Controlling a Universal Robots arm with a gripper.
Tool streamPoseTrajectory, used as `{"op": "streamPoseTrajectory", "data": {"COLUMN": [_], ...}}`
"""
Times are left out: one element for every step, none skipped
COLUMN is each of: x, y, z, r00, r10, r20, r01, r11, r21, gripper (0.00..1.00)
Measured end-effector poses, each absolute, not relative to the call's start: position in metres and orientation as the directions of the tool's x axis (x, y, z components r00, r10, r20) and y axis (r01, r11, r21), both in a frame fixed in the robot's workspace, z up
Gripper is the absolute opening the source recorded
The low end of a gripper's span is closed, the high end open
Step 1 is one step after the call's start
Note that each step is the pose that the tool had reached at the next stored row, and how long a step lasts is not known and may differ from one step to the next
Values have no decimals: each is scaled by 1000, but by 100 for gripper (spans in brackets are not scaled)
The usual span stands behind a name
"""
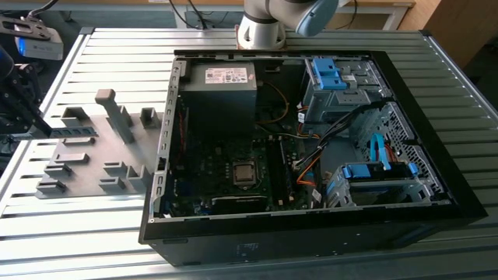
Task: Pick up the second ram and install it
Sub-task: 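Pick up the second ram and move it above second insertion slot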
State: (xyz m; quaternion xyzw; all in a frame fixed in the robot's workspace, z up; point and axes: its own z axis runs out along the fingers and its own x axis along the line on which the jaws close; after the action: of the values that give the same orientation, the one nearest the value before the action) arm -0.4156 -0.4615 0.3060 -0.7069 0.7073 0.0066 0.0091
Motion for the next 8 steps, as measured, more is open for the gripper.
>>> {"op": "streamPoseTrajectory", "data": {"x": [-416, -416, -416, -416, -416, -416, -416, -416], "y": [-461, -461, -461, -461, -461, -461, -461, -461], "z": [307, 307, 308, 308, 309, 310, 311, 311], "r00": [0, -1, -1, 0, 0, 0, 0, 0], "r10": [-1000, -1000, -1000, -1000, -1000, -1000, -1000, -1000], "r20": [-22, -22, -22, -22, -22, -22, -22, -22], "r01": [-1000, -1000, -1000, -1000, -1000, -1000, -1000, -1000], "r11": [1, 1, 1, 1, 1, 1, 1, 1], "r21": [-3, -3, -3, -3, -3, -3, -4, -4], "gripper": [14, 14, 14, 14, 14, 14, 14, 14]}}
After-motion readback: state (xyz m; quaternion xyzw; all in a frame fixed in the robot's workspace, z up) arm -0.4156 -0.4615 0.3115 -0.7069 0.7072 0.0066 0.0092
